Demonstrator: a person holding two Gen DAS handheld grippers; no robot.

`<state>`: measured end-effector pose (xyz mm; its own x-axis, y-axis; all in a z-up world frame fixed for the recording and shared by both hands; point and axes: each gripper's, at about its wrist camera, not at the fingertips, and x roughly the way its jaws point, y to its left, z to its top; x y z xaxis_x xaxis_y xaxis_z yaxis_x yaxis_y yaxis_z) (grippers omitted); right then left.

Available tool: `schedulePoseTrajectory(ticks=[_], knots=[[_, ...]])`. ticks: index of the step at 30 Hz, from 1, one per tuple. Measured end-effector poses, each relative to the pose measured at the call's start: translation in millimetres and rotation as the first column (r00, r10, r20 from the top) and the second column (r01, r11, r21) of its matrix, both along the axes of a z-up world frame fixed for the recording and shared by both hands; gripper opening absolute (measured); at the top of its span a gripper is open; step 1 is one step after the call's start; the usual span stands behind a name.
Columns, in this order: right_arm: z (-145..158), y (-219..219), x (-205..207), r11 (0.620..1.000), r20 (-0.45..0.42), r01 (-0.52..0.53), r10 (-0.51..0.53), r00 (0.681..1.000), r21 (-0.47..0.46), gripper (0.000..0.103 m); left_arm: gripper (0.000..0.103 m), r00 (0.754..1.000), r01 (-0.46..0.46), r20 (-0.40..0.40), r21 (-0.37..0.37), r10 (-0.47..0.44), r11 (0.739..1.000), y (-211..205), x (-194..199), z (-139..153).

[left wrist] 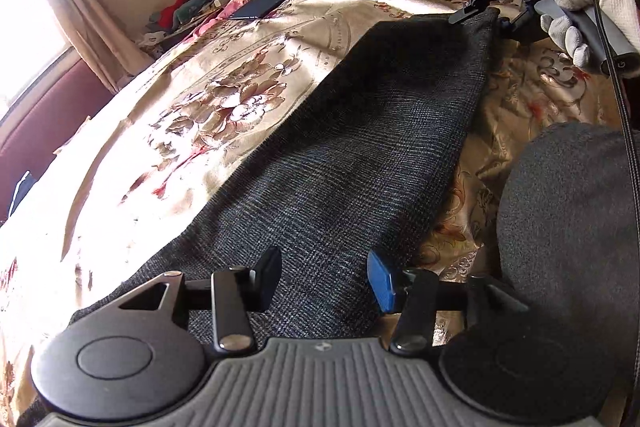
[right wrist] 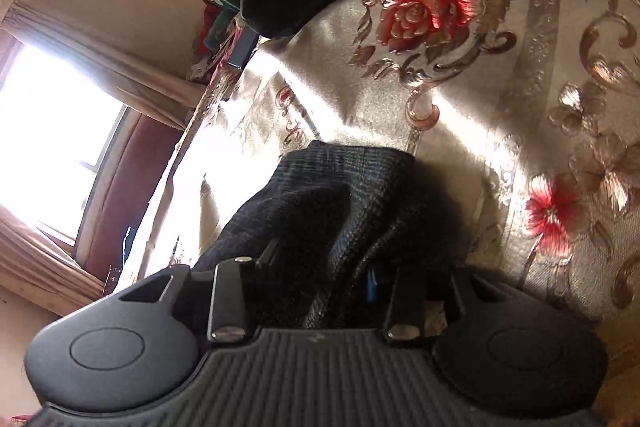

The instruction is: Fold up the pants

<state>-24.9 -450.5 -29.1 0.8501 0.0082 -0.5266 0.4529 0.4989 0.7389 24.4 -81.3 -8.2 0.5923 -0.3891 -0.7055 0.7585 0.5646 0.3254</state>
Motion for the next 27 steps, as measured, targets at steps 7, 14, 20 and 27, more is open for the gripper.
schedulePoseTrajectory(ticks=[7,14,20,27], knots=[[-1.9,1.9,9.0,0.999,0.003,-0.015,0.015,1.000,-0.047,0.043,0.062,1.000,-0.024,0.004,0.037,0.024,0.999,4.0,2.8,-0.2],[-11.7,10.0,-3.5,1.000,0.090,-0.003,0.003,0.996,0.008,0.044,0.062,1.000,0.002,-0.012,0.021,-0.002,1.000,-5.5,-6.2,-4.7],[0.4,14.7,-2.0,0.998,0.098,0.008,-0.003,0.995,-0.056,0.022,0.062,0.999,0.018,-0.034,0.030,-0.017,0.999,-9.3,-8.1,-15.1],[-23.2,3.6,-0.4,0.997,0.103,0.066,-0.071,0.992,0.051,0.020,0.062,0.999,0.007,-0.042,0.022,-0.006,1.000,-6.0,-9.1,-15.1]])
